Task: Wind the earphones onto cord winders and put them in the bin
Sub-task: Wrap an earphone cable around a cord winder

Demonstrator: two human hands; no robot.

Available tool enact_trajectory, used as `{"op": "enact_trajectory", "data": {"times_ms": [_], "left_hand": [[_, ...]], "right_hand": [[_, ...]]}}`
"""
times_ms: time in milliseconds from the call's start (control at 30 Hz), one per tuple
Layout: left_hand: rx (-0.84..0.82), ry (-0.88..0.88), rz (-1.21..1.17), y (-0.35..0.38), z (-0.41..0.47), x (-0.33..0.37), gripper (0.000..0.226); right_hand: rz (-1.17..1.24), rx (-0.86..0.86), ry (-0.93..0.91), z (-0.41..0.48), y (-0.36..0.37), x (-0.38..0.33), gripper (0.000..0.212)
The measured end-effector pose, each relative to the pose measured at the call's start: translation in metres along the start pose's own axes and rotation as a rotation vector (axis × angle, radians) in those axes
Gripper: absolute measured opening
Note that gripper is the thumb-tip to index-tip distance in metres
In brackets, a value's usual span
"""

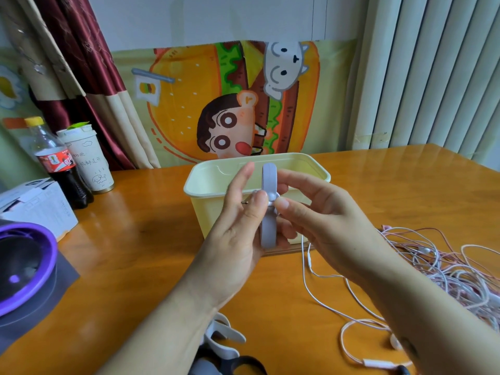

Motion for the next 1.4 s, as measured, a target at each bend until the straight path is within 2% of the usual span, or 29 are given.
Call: {"op": "enact_trajectory", "data": {"times_ms": [67, 200, 400, 600, 833, 1100, 1400], "left_hand": [[0.041, -0.022, 0.030, -0.006, 0.001, -0.006, 0.033], [0.069, 0.011, 0.239, -0.007, 0.004, -0.005, 0.043], [0.150, 0.126, 0.299, -0.002, 0.001, 0.002, 0.029], [0.112, 0.198, 0.324, 0.001, -0.002, 0.009, 0.031], [0.178, 0.159, 0.311, 0.000, -0.003, 0.005, 0.033], [0.162, 0.187, 0.291, 0.004, -0.004, 0.010, 0.034], [0.181, 0.168, 0.210, 0.003, -0.004, 0.007, 0.031]], "right_hand": [[-0.042, 0.000, 0.035, 0.000, -0.003, -0.002, 0.041], [-0.080, 0.026, 0.051, -0.001, -0.007, -0.004, 0.039], [-0.057, 0.086, -0.007, 0.001, -0.008, -0.002, 0.039], [-0.141, 0.113, -0.056, 0.001, -0.009, -0.005, 0.033], [-0.207, 0.139, -0.088, -0.001, -0.005, -0.006, 0.033], [-0.223, 0.128, -0.193, -0.004, -0.003, -0.009, 0.034], [-0.219, 0.127, -0.205, -0.003, -0.004, -0.008, 0.032]]}}
Point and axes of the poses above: each hand's wrist, its own z-axis towards the middle knuckle, its own y-axis out of the palm, x = y × z, the point moved 3 cm from there along z, towards the middle knuckle, and after that the axes turned 8 degrees about y, right-handed, at the moved point
